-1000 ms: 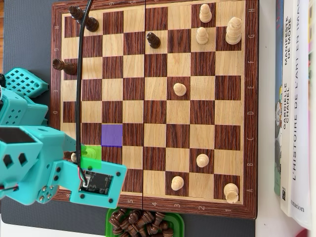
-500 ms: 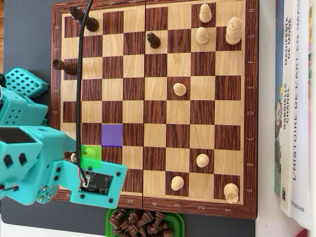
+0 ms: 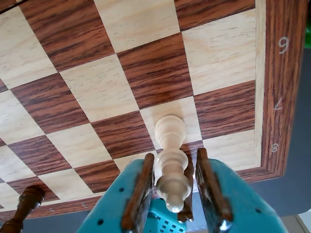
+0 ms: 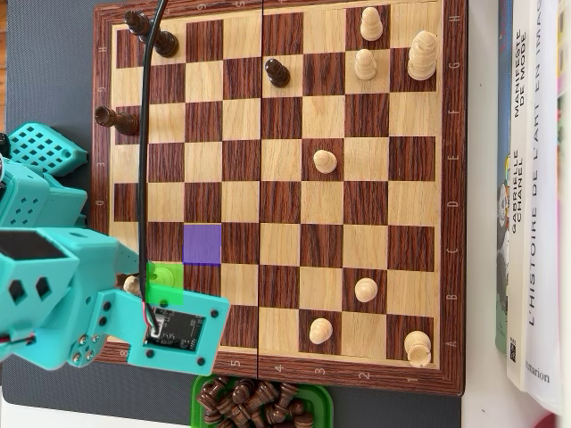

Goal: Play chess

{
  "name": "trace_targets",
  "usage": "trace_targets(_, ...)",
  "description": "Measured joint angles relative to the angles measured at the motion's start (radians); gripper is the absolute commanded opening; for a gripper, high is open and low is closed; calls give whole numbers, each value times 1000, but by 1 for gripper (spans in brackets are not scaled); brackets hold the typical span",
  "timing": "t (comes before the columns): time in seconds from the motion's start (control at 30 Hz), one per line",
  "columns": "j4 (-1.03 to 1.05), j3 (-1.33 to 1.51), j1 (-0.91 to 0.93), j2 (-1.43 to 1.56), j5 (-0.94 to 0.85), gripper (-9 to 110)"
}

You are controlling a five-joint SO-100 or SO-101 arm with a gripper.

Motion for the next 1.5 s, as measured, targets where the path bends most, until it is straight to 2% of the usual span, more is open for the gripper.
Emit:
trace_targets(0.67, 109, -255, -2, 8, -2, 14)
trace_targets(1.27, 107, -258, -141, 357, 3, 14)
trace_targets(1.5, -46, -187, -244, 506, 3, 14)
